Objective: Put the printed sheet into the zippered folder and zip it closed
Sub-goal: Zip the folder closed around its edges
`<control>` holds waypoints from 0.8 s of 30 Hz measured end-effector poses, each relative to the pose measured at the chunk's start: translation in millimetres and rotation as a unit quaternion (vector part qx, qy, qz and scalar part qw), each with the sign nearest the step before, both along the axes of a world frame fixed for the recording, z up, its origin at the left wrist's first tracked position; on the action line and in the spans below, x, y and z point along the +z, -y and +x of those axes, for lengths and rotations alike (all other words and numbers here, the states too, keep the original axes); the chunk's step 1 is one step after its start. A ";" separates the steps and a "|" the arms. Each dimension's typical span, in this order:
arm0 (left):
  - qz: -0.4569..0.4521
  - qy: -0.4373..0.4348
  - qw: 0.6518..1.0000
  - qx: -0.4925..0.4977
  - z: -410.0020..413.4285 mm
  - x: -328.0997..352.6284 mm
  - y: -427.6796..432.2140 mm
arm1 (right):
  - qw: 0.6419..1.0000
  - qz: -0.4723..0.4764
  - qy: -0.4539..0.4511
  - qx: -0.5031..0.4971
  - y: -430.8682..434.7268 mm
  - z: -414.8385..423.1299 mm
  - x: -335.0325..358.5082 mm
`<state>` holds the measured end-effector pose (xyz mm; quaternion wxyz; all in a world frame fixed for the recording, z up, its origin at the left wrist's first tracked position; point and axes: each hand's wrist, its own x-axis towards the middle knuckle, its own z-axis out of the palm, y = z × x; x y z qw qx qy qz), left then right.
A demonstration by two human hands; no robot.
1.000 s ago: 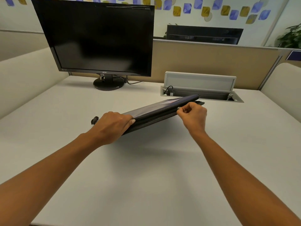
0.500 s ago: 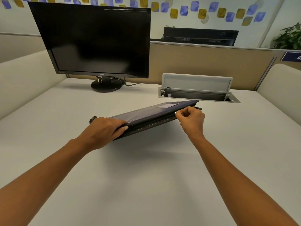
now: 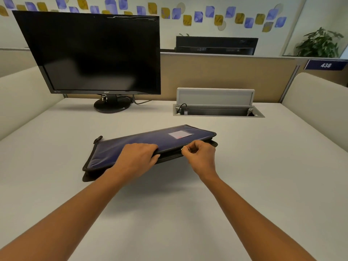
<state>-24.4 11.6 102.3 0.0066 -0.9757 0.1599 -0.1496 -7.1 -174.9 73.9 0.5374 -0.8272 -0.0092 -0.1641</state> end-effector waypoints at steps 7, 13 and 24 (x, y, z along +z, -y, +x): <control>0.036 -0.061 0.997 -0.008 6.9 -25.9 38.4 | 1.000 -0.016 0.002 0.027 -4.4 -22.6 -24.7; 0.064 -0.064 0.996 -0.027 4.0 -40.1 37.5 | 0.998 -0.043 0.023 0.031 1.0 -29.0 -34.9; 0.037 -0.041 0.996 -0.064 -1.8 -42.3 12.7 | 0.998 -0.009 0.007 -0.067 52.1 -17.9 -36.0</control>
